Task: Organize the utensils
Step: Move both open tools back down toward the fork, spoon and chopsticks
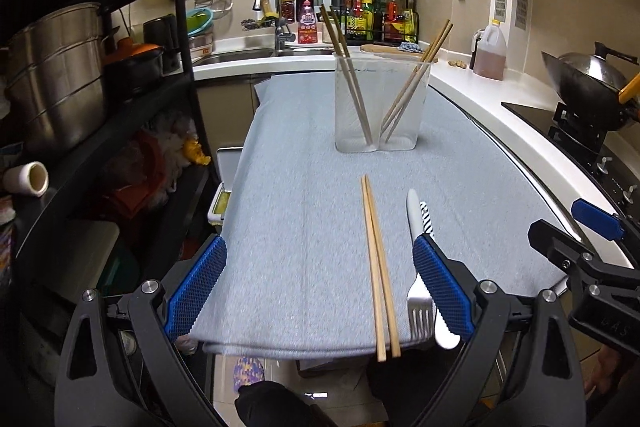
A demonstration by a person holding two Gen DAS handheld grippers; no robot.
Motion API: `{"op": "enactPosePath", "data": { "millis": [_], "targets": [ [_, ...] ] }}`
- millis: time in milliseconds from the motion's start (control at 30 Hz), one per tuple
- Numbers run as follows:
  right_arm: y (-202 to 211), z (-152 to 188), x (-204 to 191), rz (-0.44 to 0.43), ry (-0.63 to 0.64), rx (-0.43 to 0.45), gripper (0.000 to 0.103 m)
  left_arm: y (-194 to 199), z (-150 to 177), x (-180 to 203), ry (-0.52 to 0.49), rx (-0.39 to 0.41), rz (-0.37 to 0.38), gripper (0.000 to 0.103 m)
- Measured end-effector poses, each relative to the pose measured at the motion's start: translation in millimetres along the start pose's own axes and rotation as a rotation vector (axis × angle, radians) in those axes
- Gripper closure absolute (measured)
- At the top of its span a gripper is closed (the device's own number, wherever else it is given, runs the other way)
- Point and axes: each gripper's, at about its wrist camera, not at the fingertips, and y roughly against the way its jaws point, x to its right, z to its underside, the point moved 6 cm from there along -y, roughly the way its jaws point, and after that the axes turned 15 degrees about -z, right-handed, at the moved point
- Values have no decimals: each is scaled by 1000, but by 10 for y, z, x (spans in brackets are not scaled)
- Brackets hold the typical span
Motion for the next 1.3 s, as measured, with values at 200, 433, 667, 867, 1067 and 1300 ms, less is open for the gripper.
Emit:
{"op": "enactPosePath", "data": {
  "millis": [200, 433, 667, 867, 1067, 1300],
  "targets": [
    [-125, 256, -22, 0, -13, -55, 24, -5, 227, -122, 26, -24, -31, 12],
    [-314, 420, -104, -8, -11, -98, 24, -48, 355, -275, 46, -47, -55, 12],
    [-566, 644, -149, -39, -46, -191, 32, -100, 409, -396, 68, -64, -73, 12],
    [-681, 724, -213, -47, -25, -208, 33, -157, 439, -375, 72, -85, -63, 12],
    [-774, 745, -152, -5, 4, -203, 35, -169, 459, -373, 70, -90, -57, 12],
    [-757, 679, 52, 64, 31, -172, 35, -202, 484, -383, 74, -102, -52, 12]
  ]
}}
